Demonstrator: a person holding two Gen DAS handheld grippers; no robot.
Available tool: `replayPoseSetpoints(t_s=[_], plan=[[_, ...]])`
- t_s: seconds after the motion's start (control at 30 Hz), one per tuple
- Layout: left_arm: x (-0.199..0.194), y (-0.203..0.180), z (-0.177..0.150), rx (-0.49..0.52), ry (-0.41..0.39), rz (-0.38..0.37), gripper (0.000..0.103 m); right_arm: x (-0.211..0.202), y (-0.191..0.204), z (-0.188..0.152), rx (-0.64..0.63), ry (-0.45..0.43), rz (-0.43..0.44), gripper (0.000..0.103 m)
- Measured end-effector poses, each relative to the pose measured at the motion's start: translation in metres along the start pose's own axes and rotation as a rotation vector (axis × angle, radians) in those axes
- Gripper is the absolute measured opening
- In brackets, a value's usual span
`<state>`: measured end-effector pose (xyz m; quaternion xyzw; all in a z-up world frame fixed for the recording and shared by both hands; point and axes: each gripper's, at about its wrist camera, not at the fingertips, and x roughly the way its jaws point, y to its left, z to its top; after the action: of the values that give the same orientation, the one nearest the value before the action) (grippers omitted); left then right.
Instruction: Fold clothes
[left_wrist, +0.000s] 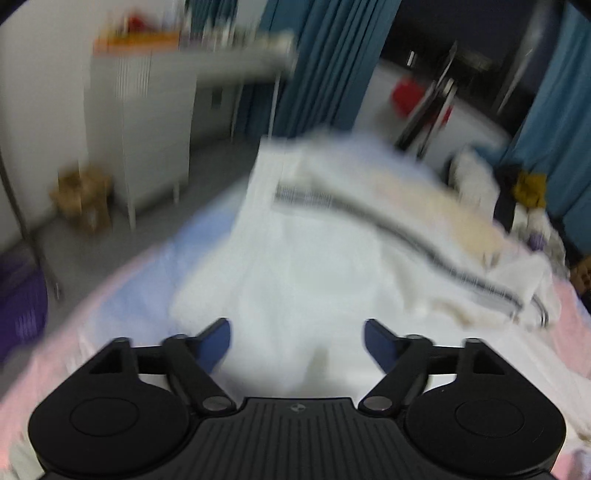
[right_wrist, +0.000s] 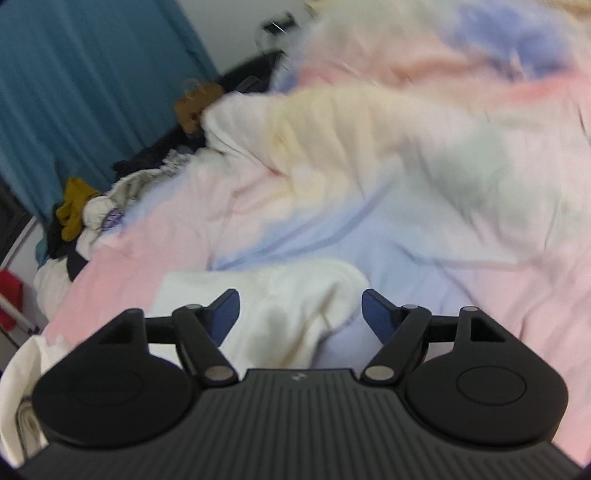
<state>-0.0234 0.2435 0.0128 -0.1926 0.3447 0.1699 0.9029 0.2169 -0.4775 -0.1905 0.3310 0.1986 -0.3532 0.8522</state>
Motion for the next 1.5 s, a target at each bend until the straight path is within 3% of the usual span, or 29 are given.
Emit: replayPoseSetpoints(t_s=[0.07,0.2,0.43,0.63,0.83,1.07,1.2,1.3,1.4,1.43,1.47,1.5], plan=[[-0.013,-0.012,0.001,0.037,-0.097,-0.005,0.089,-0.019,0.011,0.004,-0.038,-0.059,0.065,0.076],[-0.016,-0.048,0.004,0.096,-0.160,-0.058,0.091,-0.062,0.035,0.007,-0.114,-0.147,0.273,0.076],[0.029,-0.143,-0.011,0.351,-0.175,-0.155,0.092,-0.095,0.074,-0.027,-0.212,-0.048,0.489,0.076],[0.101,-0.246,-0.006,0.548,-0.165,-0.225,0.094,-0.089,0.103,-0.052,-0.341,0.015,0.519,0.076],[0.165,-0.351,-0.015,0.740,-0.166,-0.272,0.095,-0.081,0.111,-0.057,-0.324,0.065,0.546,0.076],[0.218,-0.466,-0.067,0.952,-0.162,-0.415,0.093,-0.059,0.111,-0.067,-0.268,0.105,0.497,0.076],[0.263,-0.517,-0.105,1.071,-0.094,-0.396,0.084,-0.038,0.108,-0.073,-0.233,0.140,0.470,0.076],[0.301,-0.545,-0.122,1.125,-0.052,-0.297,0.079,-0.027,0.107,-0.078,-0.226,0.156,0.458,0.076],[0.334,-0.565,-0.126,1.077,-0.071,-0.191,0.079,-0.017,0.109,-0.082,-0.220,0.167,0.446,0.076],[0.341,-0.570,-0.125,1.053,-0.066,-0.170,0.075,-0.016,0.111,-0.083,-0.215,0.155,0.437,0.076],[0.347,-0.576,-0.124,1.029,-0.064,-0.156,0.062,-0.014,0.113,-0.084,-0.215,0.145,0.432,0.076],[0.350,-0.581,-0.123,1.024,-0.063,-0.134,0.056,-0.012,0.115,-0.084,-0.220,0.139,0.432,0.076]])
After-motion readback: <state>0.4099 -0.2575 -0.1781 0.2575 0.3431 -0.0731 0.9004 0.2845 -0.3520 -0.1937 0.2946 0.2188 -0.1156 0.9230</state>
